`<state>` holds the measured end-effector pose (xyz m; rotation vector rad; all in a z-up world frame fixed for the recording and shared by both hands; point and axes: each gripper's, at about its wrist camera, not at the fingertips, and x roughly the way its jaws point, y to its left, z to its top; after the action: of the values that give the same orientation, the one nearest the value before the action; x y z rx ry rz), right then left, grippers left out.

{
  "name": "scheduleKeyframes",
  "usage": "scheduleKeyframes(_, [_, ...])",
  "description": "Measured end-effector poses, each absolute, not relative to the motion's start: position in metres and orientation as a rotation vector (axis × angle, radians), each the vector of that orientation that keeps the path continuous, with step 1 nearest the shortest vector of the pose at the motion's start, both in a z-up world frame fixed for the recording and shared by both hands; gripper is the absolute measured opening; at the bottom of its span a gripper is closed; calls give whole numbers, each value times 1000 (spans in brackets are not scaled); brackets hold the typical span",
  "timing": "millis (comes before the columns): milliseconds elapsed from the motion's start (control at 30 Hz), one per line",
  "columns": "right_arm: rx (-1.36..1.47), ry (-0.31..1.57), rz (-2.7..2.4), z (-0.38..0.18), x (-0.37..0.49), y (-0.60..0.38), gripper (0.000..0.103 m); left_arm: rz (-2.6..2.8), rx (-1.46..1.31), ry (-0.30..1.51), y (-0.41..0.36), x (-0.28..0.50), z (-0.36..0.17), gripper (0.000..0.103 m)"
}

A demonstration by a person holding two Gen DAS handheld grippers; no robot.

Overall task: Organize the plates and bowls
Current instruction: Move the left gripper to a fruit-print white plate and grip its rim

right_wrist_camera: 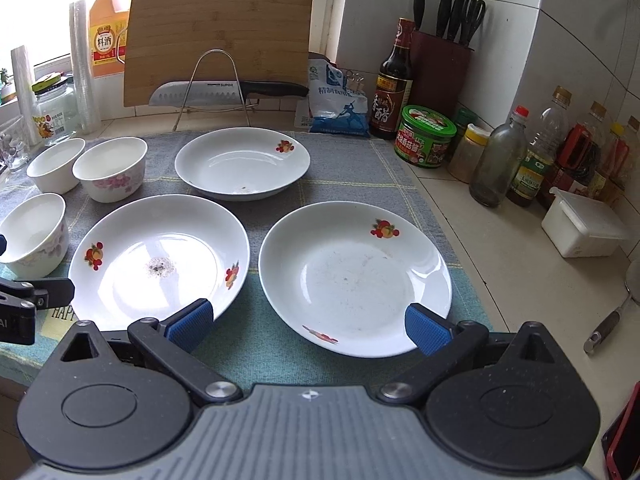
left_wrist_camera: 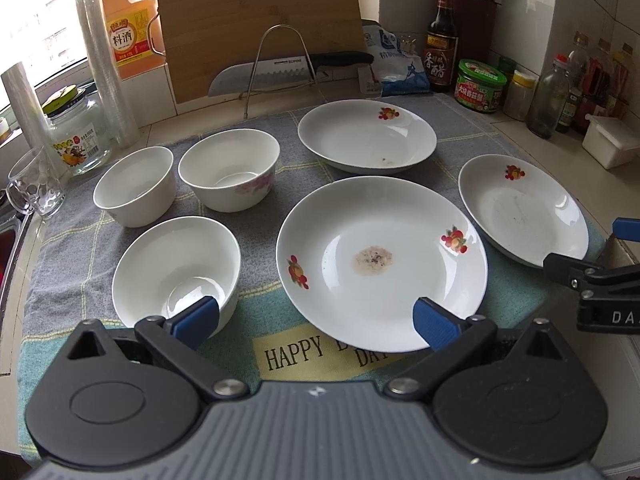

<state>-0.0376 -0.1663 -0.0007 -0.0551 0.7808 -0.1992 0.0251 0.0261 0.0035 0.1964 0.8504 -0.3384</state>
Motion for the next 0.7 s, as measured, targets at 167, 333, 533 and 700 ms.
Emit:
scheduleKeyframes(167, [-54,813,-220,-23,-41,-179,103,-375,183,883,26,31,-4,102])
scheduleKeyframes(333, [-49,842,-233,-43,-41,-190,103,-362,171,856,27,34,-6,102])
scheduleKeyframes(533, [-29,849,-236,-60,-32,-206,103,-363,181,816,22,38,-4,102])
scheduleKeyframes(700, [-17,856,-209,-74,-20,-221,103,-374,156,812,17,43,-5,102])
